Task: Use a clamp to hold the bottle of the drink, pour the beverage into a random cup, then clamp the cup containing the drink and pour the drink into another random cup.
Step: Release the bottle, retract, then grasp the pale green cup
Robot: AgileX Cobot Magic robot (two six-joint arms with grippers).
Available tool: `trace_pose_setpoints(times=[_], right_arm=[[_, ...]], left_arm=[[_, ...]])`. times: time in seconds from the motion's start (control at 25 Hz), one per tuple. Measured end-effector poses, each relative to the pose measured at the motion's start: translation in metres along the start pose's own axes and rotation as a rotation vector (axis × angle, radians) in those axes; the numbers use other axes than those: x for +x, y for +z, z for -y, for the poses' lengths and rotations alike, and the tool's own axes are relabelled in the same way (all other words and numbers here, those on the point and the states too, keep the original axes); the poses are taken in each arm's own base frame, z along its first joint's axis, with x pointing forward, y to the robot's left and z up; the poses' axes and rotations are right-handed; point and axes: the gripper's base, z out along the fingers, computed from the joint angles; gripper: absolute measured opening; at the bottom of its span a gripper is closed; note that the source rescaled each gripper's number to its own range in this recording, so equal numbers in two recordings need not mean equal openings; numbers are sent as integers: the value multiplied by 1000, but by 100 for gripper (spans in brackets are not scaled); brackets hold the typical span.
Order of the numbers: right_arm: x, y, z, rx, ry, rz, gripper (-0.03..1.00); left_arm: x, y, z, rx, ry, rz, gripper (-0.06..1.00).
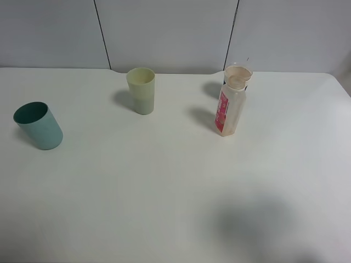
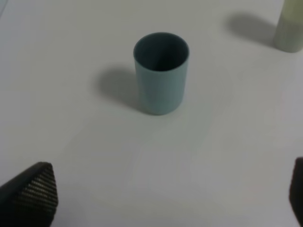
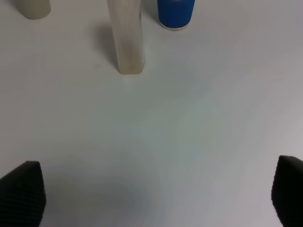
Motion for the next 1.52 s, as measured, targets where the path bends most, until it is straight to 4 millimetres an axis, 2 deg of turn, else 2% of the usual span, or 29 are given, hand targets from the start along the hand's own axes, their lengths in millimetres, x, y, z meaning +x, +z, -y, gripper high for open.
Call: trace_pose_setpoints(times=[0.4, 0.84, 1.52], right_arm=[[0, 0, 0, 35, 21, -3, 91], [0, -1, -2, 277, 149, -18, 91], [0, -1, -2, 286, 153, -19, 91]], left_arm=[[0, 0, 0, 0, 0, 0, 100], [0, 0, 0, 0, 0, 0, 100], [0, 0, 0, 0, 0, 0, 100]])
